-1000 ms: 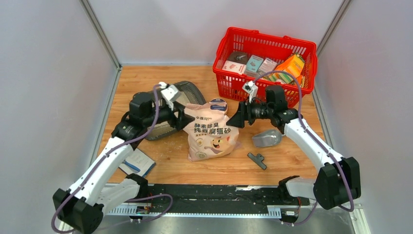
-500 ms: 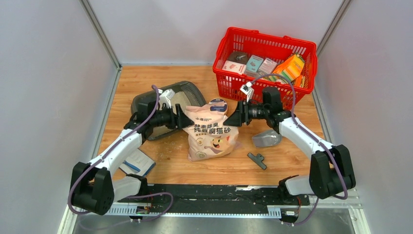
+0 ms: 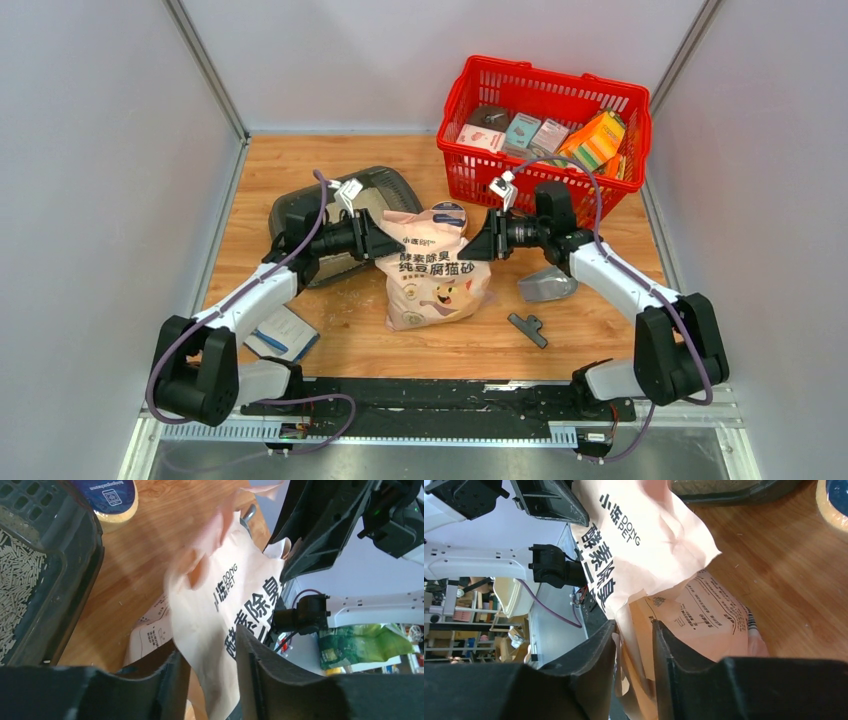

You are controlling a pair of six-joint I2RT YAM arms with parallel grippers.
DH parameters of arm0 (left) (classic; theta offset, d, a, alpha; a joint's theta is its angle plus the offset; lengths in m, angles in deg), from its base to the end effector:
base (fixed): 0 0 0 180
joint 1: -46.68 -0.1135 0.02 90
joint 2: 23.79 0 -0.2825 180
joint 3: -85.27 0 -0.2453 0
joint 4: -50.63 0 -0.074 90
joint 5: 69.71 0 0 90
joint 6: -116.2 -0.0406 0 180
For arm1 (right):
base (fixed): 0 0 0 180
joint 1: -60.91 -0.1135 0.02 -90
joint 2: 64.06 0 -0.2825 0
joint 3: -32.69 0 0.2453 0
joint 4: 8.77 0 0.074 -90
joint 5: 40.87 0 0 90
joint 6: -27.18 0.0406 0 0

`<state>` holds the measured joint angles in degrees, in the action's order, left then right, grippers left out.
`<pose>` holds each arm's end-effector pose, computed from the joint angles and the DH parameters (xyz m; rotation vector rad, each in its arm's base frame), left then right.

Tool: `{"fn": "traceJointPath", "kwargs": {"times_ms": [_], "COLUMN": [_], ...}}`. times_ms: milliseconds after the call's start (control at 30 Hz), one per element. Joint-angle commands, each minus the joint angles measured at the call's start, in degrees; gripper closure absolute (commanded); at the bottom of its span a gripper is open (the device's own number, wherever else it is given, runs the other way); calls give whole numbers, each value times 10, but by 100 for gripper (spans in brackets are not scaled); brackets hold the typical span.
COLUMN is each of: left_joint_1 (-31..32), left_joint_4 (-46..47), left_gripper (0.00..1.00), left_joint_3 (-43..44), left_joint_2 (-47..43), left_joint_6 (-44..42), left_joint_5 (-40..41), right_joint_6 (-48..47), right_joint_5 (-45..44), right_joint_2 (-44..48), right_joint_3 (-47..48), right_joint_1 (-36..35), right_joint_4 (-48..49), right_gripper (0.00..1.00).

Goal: Fill the litter box with clean litter

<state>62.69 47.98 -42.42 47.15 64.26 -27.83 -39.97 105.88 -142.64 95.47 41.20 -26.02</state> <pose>0.2362 -0.0992 0.2655 0.2162 2.0745 -1.4133 0.2529 0.1267 0.2711 -0.5621 2.1337 1.4826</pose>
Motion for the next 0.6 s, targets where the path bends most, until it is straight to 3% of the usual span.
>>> {"fn": "traceJointPath", "kwargs": {"times_ms": [0,133,167,200,400,467,567], "left_joint_1": [-3,-7,-18,-26,-75,-77,-76], "left_joint_4": [55,44,39,26,-25,-6,-59], "left_gripper": [60,83,97,100,100,100,100], "left_joint_3": [-11,-13,-12,-10,23,26,43], "left_joint_2": [0,-4,-4,-2,45,54,48], "left_joint_6": [18,23,29,35,135,200,199], "left_joint_5": [-34,-56,-61,-81,-172,-181,-161], "right_joint_6": [42,107,152,183,264,304,410], "right_joint_5": [4,31,42,56,150,158,156], "right_joint_2": [-1,1,-1,-2,-33,-46,-57], "right_joint_3": [-5,-1,-1,0,23,19,3], "right_joint_1": [-1,10,17,21,42,57,71], "right_joint_4": [40,91,105,119,70,64,92], "right_gripper": [69,98,100,100,100,100,100]}}
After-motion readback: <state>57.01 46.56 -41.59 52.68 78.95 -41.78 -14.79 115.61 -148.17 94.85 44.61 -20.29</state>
